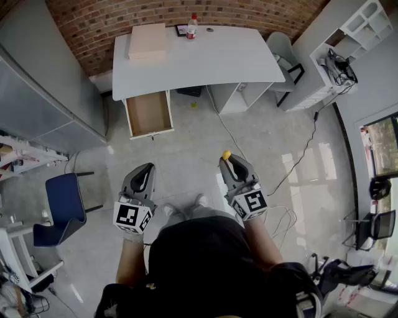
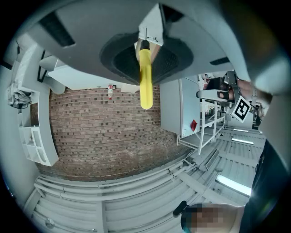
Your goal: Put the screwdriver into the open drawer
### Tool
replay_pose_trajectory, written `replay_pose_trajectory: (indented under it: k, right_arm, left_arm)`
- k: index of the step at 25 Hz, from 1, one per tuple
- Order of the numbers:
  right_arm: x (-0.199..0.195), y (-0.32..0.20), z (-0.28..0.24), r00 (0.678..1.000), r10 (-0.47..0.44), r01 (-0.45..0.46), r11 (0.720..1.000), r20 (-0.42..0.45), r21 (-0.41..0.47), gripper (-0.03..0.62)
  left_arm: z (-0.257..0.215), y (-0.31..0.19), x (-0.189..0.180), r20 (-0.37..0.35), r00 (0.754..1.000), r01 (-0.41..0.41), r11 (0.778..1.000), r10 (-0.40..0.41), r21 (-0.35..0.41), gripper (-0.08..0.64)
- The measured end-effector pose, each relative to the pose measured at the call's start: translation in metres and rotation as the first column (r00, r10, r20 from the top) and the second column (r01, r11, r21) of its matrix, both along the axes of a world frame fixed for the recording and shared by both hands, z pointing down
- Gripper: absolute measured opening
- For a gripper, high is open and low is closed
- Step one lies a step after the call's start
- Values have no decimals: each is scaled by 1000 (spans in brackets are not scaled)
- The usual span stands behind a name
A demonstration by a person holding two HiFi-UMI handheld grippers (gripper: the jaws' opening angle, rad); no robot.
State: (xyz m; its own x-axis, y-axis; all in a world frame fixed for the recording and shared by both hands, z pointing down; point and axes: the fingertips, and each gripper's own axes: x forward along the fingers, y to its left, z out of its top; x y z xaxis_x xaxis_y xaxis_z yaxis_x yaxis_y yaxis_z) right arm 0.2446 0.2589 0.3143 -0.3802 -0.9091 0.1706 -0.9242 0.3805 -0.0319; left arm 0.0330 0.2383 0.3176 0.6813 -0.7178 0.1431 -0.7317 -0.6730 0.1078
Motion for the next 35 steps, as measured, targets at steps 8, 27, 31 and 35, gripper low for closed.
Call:
replay_pose_trajectory:
  k: [8,27,31,35]
  right_arm:
    - [50,5,0,1000,-8,7,1000,24,18,86]
    - [118,-17,10,987,-103,98,994,120,43,87]
    - [115,-39,15,988,-103,101,995,117,23,87]
    - [98,-67,15,987,-120,120,993,109,6,87]
  left_arm:
    - [-3,6,54,5,1000,11,1000,-11,2,5]
    - [13,-5,140,69,997,45,998,-42,-38,5]
    - [17,-28,132,65,996,58,997,-55,-49,6]
    - [18,-57,117,52,996,72,996,-69,-57,6]
